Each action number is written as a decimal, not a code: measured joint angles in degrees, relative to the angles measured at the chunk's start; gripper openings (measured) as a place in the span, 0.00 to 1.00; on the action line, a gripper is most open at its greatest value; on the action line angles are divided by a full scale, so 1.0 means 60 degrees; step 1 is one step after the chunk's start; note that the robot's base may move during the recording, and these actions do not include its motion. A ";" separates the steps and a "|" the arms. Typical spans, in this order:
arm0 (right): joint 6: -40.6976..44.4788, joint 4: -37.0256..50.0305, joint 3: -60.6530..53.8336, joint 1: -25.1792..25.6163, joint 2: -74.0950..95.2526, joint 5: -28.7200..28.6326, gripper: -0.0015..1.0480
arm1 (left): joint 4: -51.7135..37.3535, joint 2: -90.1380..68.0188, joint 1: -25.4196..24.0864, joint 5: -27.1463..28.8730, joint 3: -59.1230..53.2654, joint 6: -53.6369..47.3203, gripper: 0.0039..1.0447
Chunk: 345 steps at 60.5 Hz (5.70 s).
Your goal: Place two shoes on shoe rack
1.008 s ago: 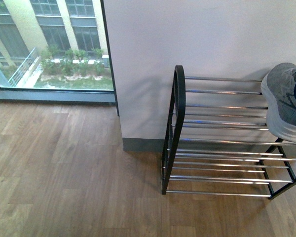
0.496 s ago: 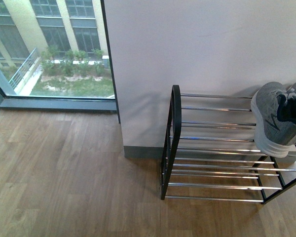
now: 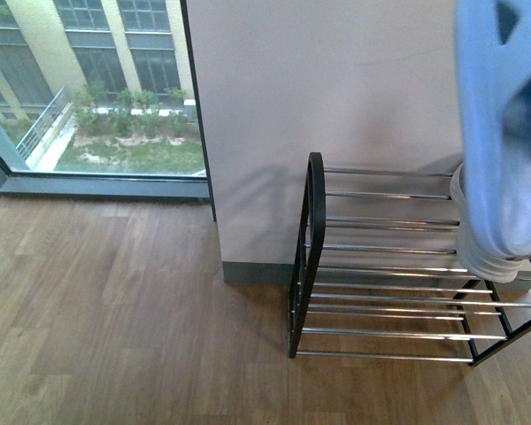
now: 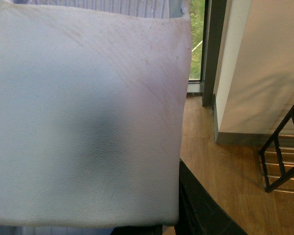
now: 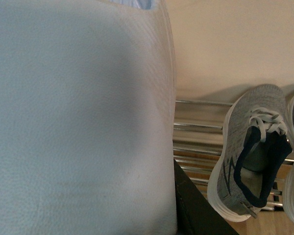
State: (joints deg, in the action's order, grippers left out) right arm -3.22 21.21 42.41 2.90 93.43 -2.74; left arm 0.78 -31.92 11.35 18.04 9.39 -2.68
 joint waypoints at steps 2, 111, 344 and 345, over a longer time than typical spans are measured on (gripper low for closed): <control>-0.0011 -0.0182 0.0288 -0.0073 0.0284 0.0135 0.02 | 0.0000 0.0000 0.0000 0.0000 0.0000 0.0000 0.02; 0.2062 -0.3756 0.9996 0.0605 1.0214 0.4408 0.16 | 0.0000 0.0000 0.0000 0.0000 0.0000 0.0004 0.02; 0.0506 -0.1555 -0.6892 -0.0448 -1.3613 0.0433 0.02 | 0.0000 0.0000 0.0000 0.0000 0.0000 0.0004 0.02; 0.0506 -0.1603 -0.6892 -0.0448 -1.3661 0.0433 0.02 | 0.0000 0.0000 0.0000 0.0000 0.0000 0.0000 0.02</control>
State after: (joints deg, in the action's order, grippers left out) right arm -0.19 11.60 1.06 0.21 11.46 -0.14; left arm 0.78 -31.92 11.35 18.04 9.39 -2.68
